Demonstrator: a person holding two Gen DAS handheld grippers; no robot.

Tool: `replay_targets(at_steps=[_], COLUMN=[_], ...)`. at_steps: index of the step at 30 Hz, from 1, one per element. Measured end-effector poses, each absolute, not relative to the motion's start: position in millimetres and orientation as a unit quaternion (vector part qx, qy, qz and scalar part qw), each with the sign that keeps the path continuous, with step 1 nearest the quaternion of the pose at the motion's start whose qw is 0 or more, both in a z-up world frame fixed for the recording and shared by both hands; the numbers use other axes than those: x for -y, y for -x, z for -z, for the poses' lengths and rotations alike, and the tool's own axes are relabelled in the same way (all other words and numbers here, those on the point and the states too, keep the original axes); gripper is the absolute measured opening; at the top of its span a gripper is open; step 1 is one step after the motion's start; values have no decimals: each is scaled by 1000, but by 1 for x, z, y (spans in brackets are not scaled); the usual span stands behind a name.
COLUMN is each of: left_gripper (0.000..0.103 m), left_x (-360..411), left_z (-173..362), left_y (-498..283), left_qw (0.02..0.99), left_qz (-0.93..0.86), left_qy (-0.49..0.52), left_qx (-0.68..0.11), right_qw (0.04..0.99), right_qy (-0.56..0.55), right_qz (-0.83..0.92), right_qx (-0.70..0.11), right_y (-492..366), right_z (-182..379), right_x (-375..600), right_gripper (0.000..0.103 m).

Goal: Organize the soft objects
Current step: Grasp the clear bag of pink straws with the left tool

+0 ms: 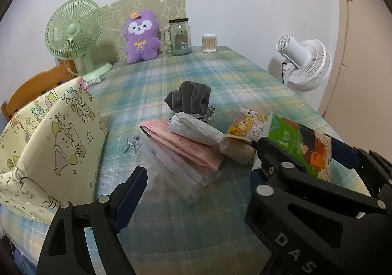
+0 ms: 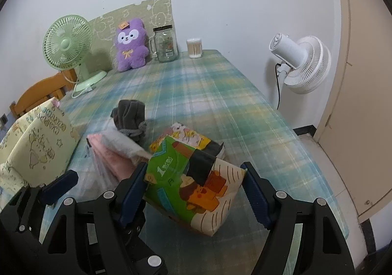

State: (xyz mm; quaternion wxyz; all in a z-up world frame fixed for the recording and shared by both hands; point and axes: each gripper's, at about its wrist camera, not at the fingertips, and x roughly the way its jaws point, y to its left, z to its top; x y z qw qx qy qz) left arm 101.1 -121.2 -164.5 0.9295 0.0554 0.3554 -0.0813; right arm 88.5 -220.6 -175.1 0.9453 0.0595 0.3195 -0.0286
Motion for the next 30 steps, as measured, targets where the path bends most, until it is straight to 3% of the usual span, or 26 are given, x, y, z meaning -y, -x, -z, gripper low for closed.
replay_targets(at_steps=[3,12,20,27,30], left_gripper=[86,66,34,32,37], left_x=[118,105,93,82,79], left_z=[168,182,180,178,176], left_y=[-111,-123,-111,-96,-91], left_qw=[927,917,915,916,917], left_qz=[69,75,100,102,101], left_qy=[-45,-24,-22,-40,-40], left_qx=[-365,-391,-390,-386,-384], right_qw=[945,942,942,944,945], right_qy=[-62,-60,-54,-45,-45], right_qz=[32,21,15,5,0], right_qx=[-318,-330,-331,-327,-325], right_y=[-94,-104,-102,-92,-88], right_z=[174,182,182,177,175], right_x=[221,212,201,190,186], right_gripper=[77,77,78,77,77])
